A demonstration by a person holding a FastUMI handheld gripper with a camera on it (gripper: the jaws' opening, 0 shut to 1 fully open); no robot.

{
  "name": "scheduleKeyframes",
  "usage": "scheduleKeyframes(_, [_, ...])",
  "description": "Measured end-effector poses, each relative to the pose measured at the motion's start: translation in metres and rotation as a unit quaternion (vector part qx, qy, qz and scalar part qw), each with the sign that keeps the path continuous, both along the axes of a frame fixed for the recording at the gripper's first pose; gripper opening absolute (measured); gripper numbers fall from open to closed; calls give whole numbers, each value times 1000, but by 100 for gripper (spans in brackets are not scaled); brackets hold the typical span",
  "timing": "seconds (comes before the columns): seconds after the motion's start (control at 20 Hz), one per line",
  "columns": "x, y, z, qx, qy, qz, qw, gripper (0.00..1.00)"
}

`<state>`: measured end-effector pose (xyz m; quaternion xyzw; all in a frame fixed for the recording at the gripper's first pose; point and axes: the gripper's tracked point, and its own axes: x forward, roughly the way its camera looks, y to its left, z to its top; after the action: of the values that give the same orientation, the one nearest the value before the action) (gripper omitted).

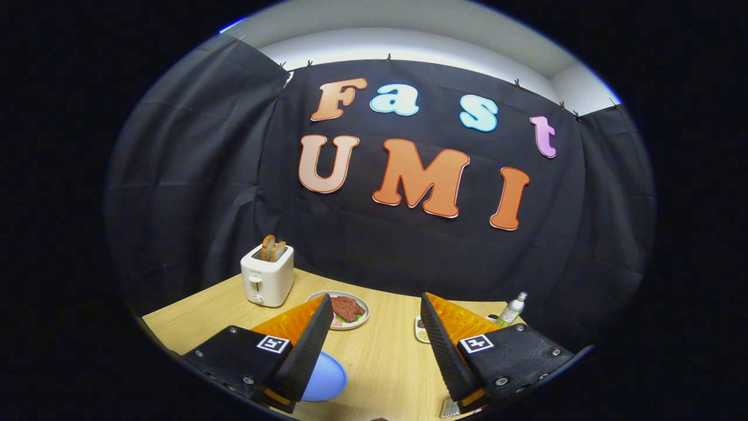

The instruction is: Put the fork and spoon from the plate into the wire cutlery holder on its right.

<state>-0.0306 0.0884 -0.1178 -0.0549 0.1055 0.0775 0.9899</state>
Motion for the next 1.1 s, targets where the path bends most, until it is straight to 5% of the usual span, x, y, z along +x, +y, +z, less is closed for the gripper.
scheduleKeyframes(0.3, [5, 64, -15, 12, 28, 43, 999, 90])
scheduleKeyframes(0.6, [-4, 108, -94, 26, 171, 80, 982, 91])
scheduleKeyframes(1.1, [-59, 132, -223, 18, 431, 88, 898, 90])
